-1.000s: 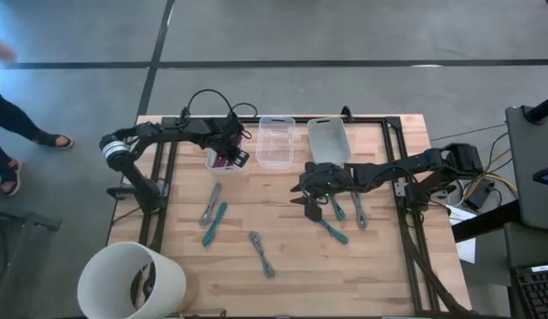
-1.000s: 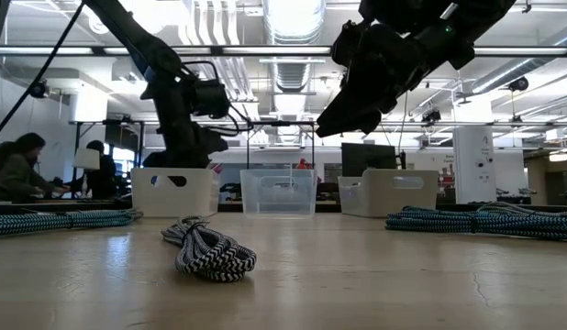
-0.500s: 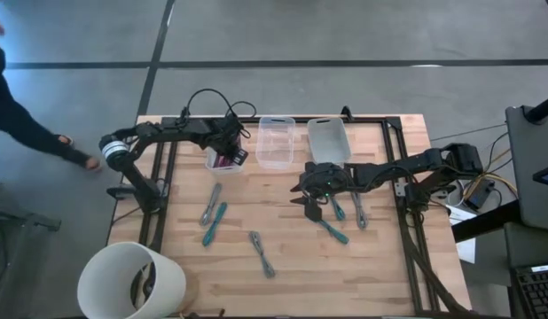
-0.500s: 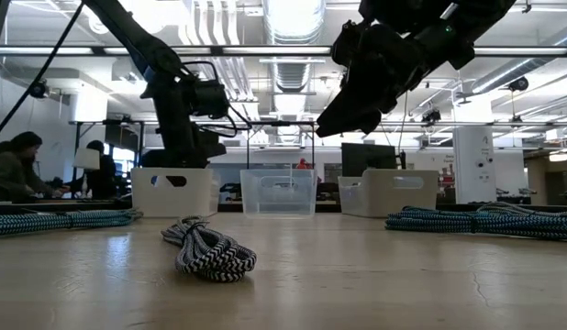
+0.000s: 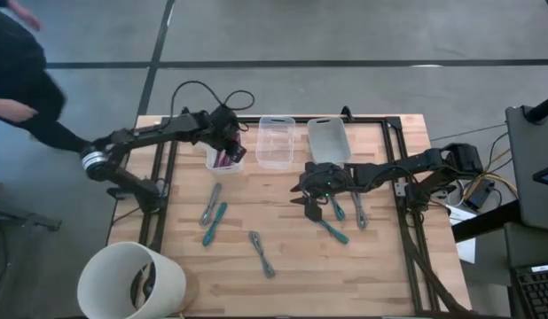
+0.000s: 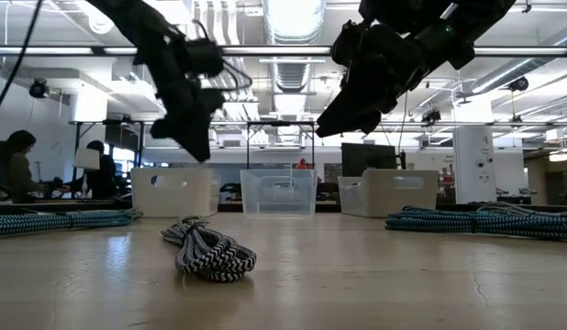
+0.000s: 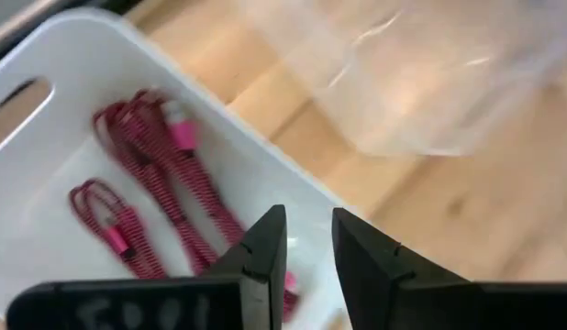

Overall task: Pick & Place USB Port
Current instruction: Put the left white charger cable into the transparent bin

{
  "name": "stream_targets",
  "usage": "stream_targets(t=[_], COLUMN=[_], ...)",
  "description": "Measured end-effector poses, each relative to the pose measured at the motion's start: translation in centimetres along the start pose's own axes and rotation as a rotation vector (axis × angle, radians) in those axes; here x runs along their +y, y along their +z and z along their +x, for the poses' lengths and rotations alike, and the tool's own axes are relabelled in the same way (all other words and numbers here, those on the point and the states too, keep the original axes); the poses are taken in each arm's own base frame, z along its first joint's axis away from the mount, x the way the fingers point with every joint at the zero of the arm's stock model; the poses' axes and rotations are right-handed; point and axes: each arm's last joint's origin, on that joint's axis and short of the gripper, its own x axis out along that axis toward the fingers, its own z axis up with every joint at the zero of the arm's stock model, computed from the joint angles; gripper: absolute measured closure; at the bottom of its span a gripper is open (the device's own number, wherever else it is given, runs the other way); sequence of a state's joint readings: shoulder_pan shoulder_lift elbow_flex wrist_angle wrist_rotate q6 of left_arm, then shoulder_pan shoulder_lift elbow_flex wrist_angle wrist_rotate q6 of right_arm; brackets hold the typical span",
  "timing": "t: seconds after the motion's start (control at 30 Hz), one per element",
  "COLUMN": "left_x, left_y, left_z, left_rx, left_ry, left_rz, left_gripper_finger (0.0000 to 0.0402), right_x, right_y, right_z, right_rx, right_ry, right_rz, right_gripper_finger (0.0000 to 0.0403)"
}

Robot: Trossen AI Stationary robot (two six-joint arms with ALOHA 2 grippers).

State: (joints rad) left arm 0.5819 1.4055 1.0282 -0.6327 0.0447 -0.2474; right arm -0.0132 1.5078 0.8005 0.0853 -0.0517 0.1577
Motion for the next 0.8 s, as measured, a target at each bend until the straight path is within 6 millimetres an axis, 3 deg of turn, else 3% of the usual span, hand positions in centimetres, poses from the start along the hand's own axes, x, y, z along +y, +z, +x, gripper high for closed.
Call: stream_targets(t=[0.27,0.6,0.8], left_x=[-4.6,-9.6,-10.3], left_y=[-2.7,-8.2,-11.3], left_z=[-3.6,-3.4,-3.3], left_rx=[-0.14,-0.04,0.09], left_ry=[-0.14,-0.168,-0.085], left_rz=[0.142,0.113,0.049], left_gripper_finger=[0.0331,0.0339,0.034], right_x=[0.0,0.0,0.0], right_y=[0.0,0.0,0.0], right_z=[0.0,0.0,0.0], right_rx=[0.0,0.0,0.0], right_ry=[0.0,0.001,0.001], right_rz=[0.0,0.0,-0.001], right_gripper_finger=[0.0229,0.0229,0.0229])
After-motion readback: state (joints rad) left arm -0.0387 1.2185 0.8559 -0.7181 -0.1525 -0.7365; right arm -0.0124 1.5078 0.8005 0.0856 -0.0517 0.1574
